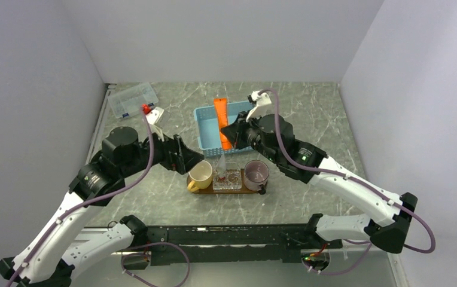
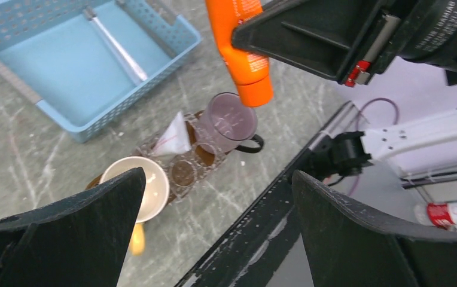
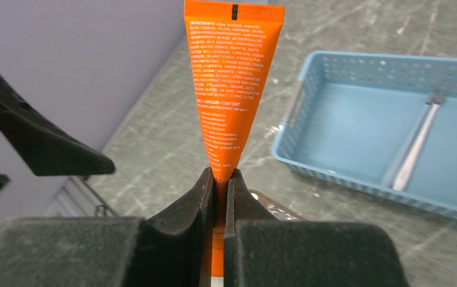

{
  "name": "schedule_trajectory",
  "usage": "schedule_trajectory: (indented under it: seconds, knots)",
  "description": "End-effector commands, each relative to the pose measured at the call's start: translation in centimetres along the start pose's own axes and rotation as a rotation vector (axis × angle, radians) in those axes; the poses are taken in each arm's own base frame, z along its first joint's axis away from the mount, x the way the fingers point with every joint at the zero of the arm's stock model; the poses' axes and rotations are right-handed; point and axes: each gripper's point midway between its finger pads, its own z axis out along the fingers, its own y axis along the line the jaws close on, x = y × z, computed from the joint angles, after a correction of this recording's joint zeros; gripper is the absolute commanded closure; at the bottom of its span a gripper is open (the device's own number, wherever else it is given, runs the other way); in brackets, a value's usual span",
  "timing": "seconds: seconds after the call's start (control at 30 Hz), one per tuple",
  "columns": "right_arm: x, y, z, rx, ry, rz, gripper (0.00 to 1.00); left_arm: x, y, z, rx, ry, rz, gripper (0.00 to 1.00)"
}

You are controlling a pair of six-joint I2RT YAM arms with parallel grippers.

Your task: Prepare toiletry sets of a toothbrush and toothpaste on the tray

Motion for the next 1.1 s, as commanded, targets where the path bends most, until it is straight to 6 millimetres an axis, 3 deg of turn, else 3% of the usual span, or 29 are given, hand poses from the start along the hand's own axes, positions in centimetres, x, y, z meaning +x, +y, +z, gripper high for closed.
schedule_trajectory:
  seconds: [0.0,0.4,0.83,1.07]
  knots:
    - [-4.7,3.2,-1.8,-0.114,-0.196,0.173,0.96,-1.1,-3.5,-0.9,0.186,-0.055,-0.033,0.01]
    - [-6.7,7.6,-4.5,-0.325,-0.286,0.470,0.95,-1.1,-7.3,-1.4,0.440,-0.102,-0.111,0.01]
    - [-6.4,9.8,-6.4,-0.466,-0.277,0.541,0.95,-3.0,-8.9,-2.1,0.541,-0.204,-0.183,0.01]
    - [-6.1,10.9,-7.2,-0.538,-0.267,0.551,0.94,-3.4,-9.5,-1.8,0.590,-0.206,-0.212,0.10]
